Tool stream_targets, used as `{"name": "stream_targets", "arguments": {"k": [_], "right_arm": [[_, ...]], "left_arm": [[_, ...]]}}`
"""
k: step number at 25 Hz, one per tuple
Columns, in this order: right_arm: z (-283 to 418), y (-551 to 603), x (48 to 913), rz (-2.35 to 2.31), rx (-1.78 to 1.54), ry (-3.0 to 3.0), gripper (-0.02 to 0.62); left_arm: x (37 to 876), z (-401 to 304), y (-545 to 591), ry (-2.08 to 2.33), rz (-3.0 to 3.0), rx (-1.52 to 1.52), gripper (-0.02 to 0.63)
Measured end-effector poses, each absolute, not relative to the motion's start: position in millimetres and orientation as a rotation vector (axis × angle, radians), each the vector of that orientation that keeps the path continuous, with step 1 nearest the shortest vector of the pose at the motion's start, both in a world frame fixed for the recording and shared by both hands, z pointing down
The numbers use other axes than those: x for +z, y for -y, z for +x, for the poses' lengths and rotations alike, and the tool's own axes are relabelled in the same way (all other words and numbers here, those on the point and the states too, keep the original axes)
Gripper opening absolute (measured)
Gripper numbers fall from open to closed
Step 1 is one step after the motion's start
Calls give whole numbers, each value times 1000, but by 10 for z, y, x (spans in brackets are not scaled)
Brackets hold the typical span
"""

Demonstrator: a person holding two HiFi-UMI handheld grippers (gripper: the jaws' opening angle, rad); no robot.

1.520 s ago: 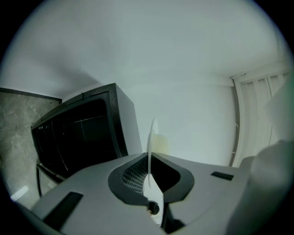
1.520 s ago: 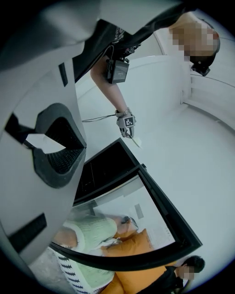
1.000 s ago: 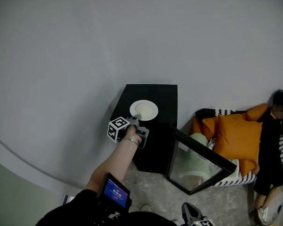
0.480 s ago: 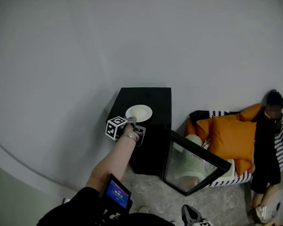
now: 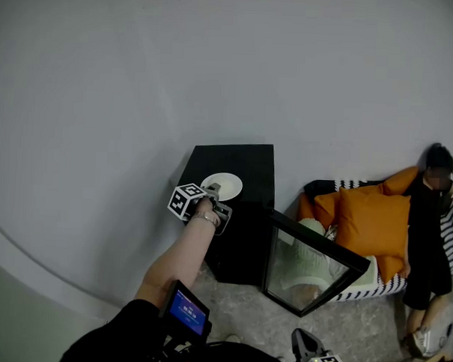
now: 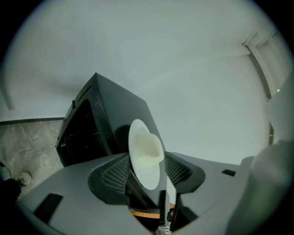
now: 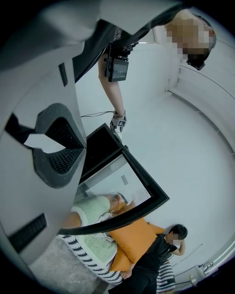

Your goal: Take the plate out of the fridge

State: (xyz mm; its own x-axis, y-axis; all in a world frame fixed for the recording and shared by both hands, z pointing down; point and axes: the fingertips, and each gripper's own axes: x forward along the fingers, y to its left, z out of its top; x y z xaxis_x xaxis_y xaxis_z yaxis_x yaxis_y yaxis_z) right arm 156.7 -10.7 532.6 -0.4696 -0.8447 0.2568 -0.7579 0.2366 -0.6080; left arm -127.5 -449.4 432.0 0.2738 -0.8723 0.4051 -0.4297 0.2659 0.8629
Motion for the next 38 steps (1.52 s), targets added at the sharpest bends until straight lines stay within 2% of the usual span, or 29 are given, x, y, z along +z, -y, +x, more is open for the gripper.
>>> {"name": "stream_targets", "arguments": {"k": [1,3,6,10,18,26,27,29,31,32,38], "right_arm": [[1556,112,5323,-1540,-1048,-2370,5],[1521,122,5302,-1527,-1049,-2374,3],[1475,133,5280,-1511,-1046,-2386,3],[1464,131,5276,-1504,-1040,-2387,5],[1519,113,5313,-1497,-1044,-2368,5],[1308,114,5259,-1404,-1075,-2453,4],[1266,108,5248,-1383,-1079,-2474,5],[1173,82,5224,-1333,-1075,-2527,5],[1090,16,5212,-1273,-1074,-2587,5],[1060,-30,5199,-1234,-1084,-2612,5],[1028,-338,5165,-1039,-1085,-2787,5]], "left_arm": [[4335,-1276,4483,1344,1355,-451,251],[4339,-1262,4478,1337,1369,-410,268],[4321,-1225,4483,1328,1400,-310,368],[4245,-1233,4523,1317,1423,-276,402],[4207,-1259,4520,1173,1475,-430,406],[4194,-1444,4054,1107,1603,-453,401],[4176,-1479,3975,1099,1628,-454,378],[4124,-1574,3798,1105,1683,-453,250],[4047,-1676,3575,1119,1749,-457,54],[3989,-1712,3452,1118,1790,-471,6],[3571,-1590,2386,1003,2148,-482,6]]}}
